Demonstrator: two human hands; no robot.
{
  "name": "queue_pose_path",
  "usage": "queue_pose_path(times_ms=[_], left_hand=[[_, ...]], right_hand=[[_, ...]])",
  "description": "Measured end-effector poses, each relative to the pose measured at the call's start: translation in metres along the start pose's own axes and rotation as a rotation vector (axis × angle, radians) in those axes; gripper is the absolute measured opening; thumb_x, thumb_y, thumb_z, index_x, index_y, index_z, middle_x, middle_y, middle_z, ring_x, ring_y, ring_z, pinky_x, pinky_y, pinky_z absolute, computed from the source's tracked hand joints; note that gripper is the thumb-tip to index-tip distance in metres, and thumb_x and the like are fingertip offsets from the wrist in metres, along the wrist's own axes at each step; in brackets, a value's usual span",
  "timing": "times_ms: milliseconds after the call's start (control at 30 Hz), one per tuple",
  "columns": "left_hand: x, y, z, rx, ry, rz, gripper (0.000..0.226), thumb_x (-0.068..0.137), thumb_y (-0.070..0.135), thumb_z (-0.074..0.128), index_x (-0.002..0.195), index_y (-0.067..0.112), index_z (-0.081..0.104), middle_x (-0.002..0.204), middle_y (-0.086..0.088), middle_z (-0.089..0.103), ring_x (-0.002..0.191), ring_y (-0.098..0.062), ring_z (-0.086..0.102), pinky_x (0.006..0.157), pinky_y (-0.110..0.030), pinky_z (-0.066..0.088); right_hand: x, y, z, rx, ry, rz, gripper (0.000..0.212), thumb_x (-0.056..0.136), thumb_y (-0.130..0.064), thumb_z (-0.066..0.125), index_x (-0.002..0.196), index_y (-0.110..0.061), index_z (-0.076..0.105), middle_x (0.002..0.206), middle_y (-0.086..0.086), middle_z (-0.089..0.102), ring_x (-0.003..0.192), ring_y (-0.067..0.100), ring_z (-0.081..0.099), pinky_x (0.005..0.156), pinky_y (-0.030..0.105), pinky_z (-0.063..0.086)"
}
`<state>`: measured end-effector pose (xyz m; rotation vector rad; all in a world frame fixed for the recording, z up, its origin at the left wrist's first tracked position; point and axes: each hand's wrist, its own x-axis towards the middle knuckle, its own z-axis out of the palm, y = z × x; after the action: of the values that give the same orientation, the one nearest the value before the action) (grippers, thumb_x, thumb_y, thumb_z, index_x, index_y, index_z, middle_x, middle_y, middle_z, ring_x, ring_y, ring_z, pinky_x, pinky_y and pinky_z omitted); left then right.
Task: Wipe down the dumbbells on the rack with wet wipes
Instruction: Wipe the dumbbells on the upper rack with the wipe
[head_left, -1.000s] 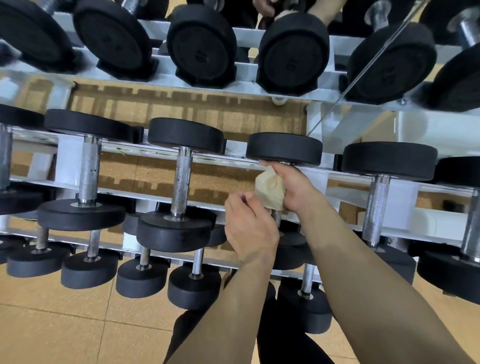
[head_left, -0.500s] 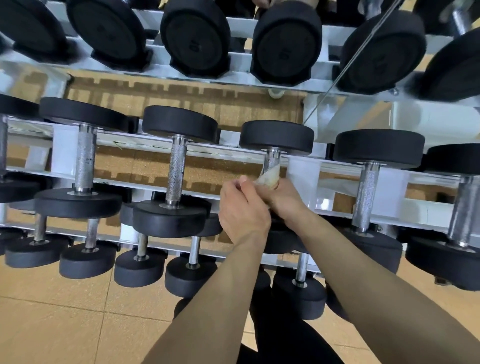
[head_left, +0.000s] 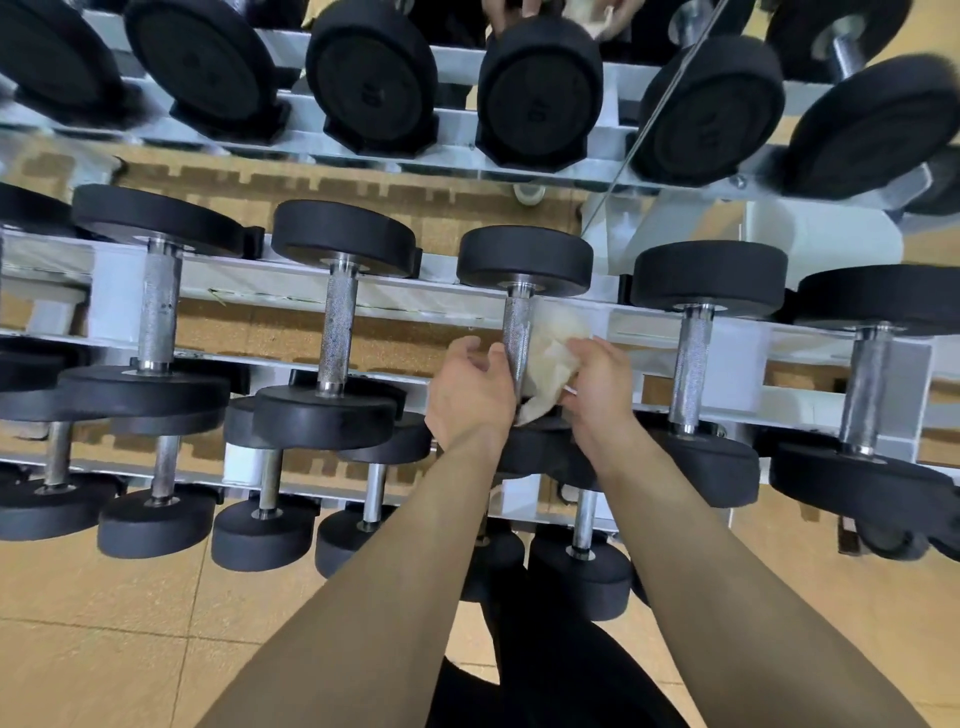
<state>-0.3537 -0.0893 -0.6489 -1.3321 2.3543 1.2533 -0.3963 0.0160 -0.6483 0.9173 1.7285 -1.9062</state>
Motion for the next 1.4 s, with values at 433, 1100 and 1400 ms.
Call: queue_pose_path(times_ms=[433, 1100, 1400], left_hand=[[-0.005, 0.004, -0.034, -0.757, -0.264, -0.166, 0.073, 0.1, 0.07, 0.028, 0.101, 0.015, 0.076, 0.105, -0.005, 0.077, 0.108, -0.021, 0.068, 0.095, -0.034, 0.046], [0.033, -0.009, -0.016, -0.234, -0.091, -0.061, 0.028, 0.095, 0.024, 0.066, 0.122, 0.018, 0.059, 0.103, 0.008, 0.065, 0.1, -0.018, 0.065, 0.091, -0.033, 0.053], [0.001, -0.015, 0.002, -0.298, 0.19, -0.091, 0.014, 0.104, 0.031, 0.044, 0.112, 0.027, 0.055, 0.104, 0.007, 0.064, 0.095, -0.02, 0.063, 0.085, -0.038, 0.048]], right_hand=[[-0.002, -0.018, -0.015, 0.057, -0.449, 0.246, 0.065, 0.081, -0.028, 0.064, 0.14, -0.003, 0.055, 0.137, 0.024, 0.061, 0.129, 0.042, 0.057, 0.114, 0.057, 0.037], [0.038, -0.002, -0.023, -0.295, 0.133, 0.076, 0.017, 0.093, -0.005, 0.047, 0.09, -0.013, 0.061, 0.081, 0.004, 0.059, 0.064, 0.016, 0.057, 0.053, 0.025, 0.049], [0.019, 0.002, 0.054, -0.397, -0.124, 0.132, 0.043, 0.078, -0.038, 0.079, 0.106, -0.016, 0.055, 0.112, 0.003, 0.065, 0.104, 0.025, 0.064, 0.092, 0.04, 0.056]])
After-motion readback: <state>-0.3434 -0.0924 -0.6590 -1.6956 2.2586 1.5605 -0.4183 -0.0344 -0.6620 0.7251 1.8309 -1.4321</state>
